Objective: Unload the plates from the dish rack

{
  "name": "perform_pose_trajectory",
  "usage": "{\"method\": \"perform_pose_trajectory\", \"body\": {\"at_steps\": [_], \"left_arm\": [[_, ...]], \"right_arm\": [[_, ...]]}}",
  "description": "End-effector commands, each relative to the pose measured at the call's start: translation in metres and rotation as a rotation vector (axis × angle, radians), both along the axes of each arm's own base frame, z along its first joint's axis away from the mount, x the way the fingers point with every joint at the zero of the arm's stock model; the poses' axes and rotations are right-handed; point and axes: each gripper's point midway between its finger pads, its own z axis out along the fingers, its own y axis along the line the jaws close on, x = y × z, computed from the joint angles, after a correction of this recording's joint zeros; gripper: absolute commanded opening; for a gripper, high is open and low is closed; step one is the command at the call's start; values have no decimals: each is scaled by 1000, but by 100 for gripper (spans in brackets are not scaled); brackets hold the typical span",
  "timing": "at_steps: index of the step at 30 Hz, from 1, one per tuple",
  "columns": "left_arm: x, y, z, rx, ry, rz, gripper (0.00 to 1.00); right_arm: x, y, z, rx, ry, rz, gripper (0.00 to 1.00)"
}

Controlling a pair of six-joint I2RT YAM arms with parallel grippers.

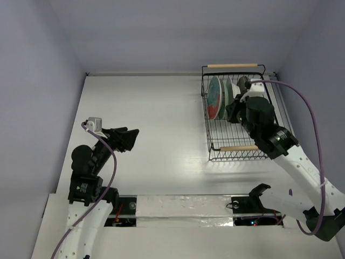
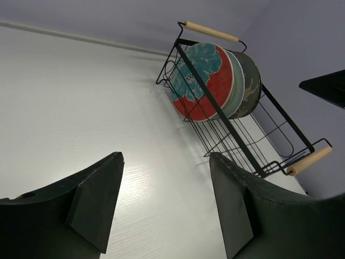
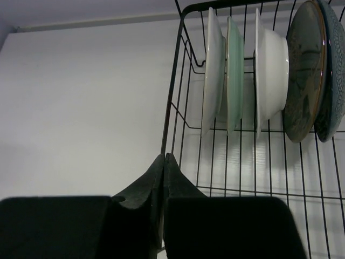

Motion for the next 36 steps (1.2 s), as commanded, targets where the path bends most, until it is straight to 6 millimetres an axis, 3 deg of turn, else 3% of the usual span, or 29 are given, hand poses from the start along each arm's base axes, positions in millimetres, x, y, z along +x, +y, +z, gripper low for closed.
{"method": "perform_pose_trajectory", "body": {"at_steps": [1, 6, 7, 9, 10, 12, 15, 17, 18, 19, 21, 22, 25, 28, 36], "left_arm": [[-3, 1, 18, 5, -67, -4, 60], [-3, 0, 18, 6, -71, -7, 43], [-4, 1, 19, 8, -75, -5, 31], [-4, 2, 19, 5, -78, 4, 20], [-3, 2, 18, 5, -75, 7, 8], [-2, 4, 18, 4, -68, 19, 0], [-1, 5, 16, 6, -61, 25, 0], [-1, 5, 16, 5, -59, 25, 0], [0, 5, 15, 5, -58, 27, 3], [0, 5, 16, 6, -60, 25, 13], [0, 5, 16, 7, -58, 27, 21], [0, 5, 15, 5, -56, 27, 28], [0, 5, 15, 5, -58, 27, 36], [0, 4, 15, 7, -57, 21, 38], [-1, 3, 15, 5, -61, 13, 39]], "right_arm": [[4, -2, 21, 0, -45, -18, 0], [19, -4, 13, -56, -26, -64, 0], [22, -5, 11, -71, -19, -75, 0], [30, -7, 6, -93, -10, -111, 0], [33, -7, 6, -103, -10, -118, 0], [38, -9, 7, -110, -17, -144, 0], [47, -9, 4, -140, -8, -166, 2], [55, -7, 4, -150, -2, -170, 15], [59, -9, 4, -154, -1, -176, 30], [63, -6, -2, -165, 12, -172, 36], [72, -8, -4, -166, 21, -174, 46], [75, -6, -5, -171, 25, -172, 47], [85, -1, -13, -192, 47, -179, 48], [101, -11, -18, -215, 63, -221, 48], [134, -10, -35, -250, 107, -230, 44]]}}
